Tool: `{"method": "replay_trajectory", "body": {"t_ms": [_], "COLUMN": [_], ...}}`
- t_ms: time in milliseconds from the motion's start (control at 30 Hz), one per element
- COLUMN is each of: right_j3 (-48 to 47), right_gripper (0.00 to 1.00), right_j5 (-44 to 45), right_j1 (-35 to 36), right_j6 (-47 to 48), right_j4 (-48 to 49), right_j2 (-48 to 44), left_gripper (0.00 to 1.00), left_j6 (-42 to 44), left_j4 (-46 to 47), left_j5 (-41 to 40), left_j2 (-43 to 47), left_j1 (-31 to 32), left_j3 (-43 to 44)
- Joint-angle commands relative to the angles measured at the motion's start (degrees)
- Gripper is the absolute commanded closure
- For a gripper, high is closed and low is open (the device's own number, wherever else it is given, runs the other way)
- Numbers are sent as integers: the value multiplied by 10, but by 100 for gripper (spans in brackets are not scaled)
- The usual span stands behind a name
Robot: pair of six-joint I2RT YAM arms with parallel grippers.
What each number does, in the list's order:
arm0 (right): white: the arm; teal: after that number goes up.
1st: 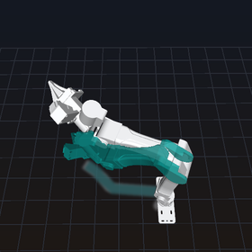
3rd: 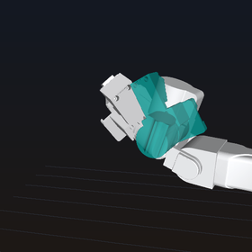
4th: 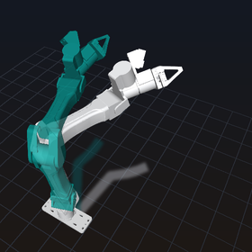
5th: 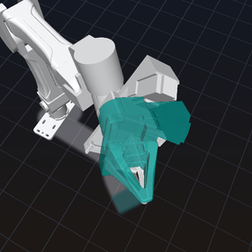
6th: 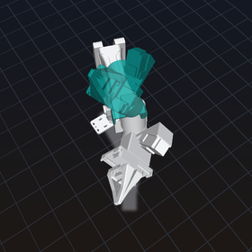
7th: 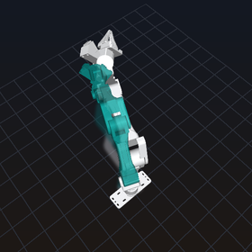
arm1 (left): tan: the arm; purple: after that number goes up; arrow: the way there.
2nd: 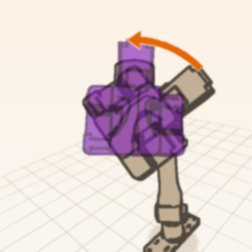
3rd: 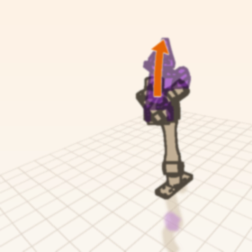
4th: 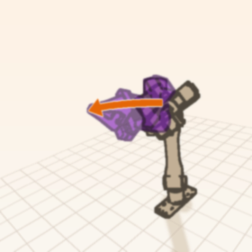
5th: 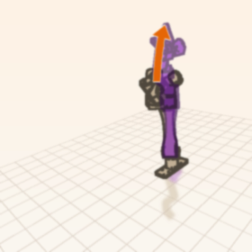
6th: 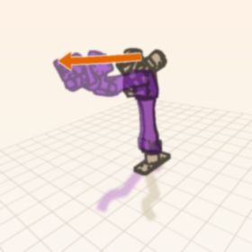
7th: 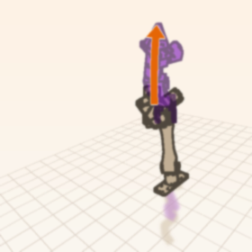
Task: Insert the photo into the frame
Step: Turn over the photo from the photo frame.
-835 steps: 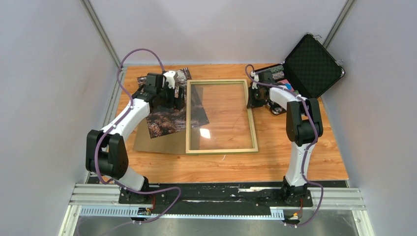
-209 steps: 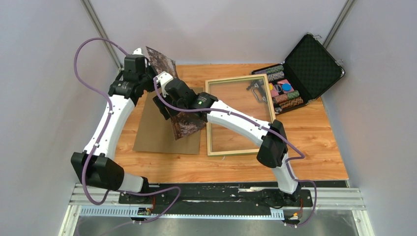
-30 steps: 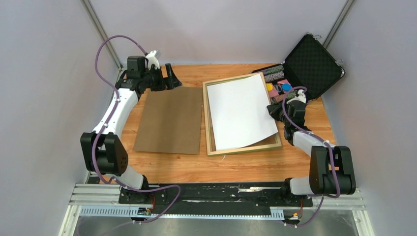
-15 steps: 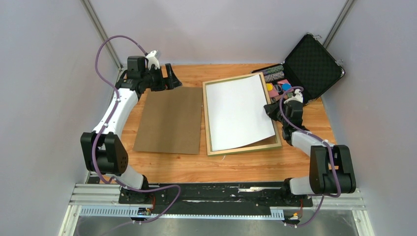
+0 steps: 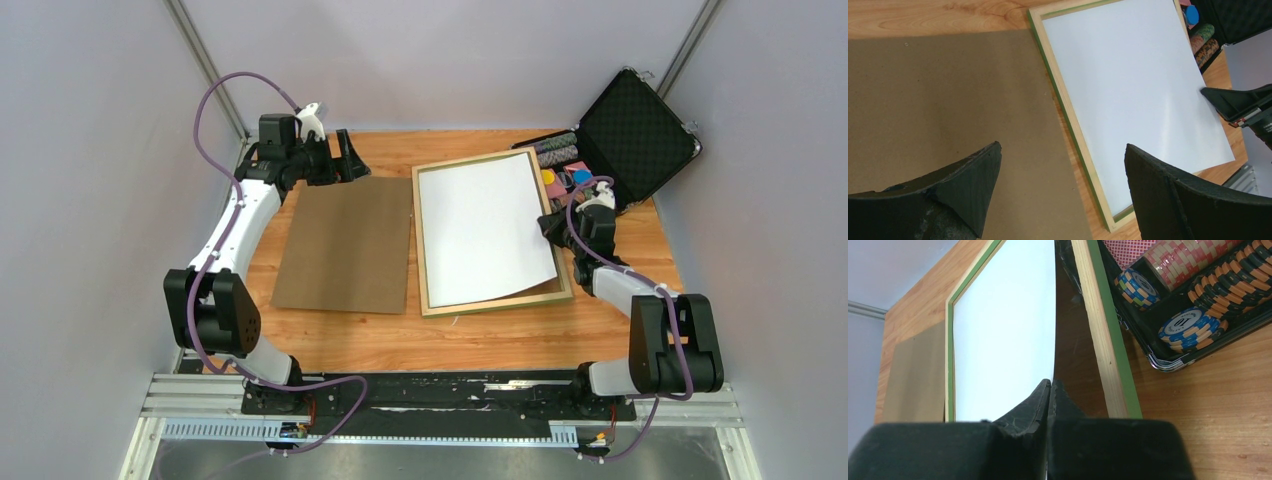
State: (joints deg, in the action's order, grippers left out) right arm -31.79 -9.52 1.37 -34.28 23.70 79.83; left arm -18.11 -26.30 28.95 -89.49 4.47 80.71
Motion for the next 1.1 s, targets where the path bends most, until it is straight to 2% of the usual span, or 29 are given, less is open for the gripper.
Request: {"method": "replay_trajectory", "body": {"t_ms": [0, 433, 1067], "right_j3": [-1, 19, 4], "right_gripper": [100, 100, 100], "right_j5": [7, 33, 34], "right_j1": [1, -3, -2], "right_j6": [20, 23, 12], "right_j4": [12, 32, 54], "right_j2": [-1, -14, 29], "left_gripper": [0, 0, 0], "left_j6": [3, 6, 10], "left_j4": [12, 11, 14], "left_j5": [11, 12, 13], "left_j2": [3, 4, -8], "left_j1": [-2, -2, -2], "left_j3": [12, 10, 9]}}
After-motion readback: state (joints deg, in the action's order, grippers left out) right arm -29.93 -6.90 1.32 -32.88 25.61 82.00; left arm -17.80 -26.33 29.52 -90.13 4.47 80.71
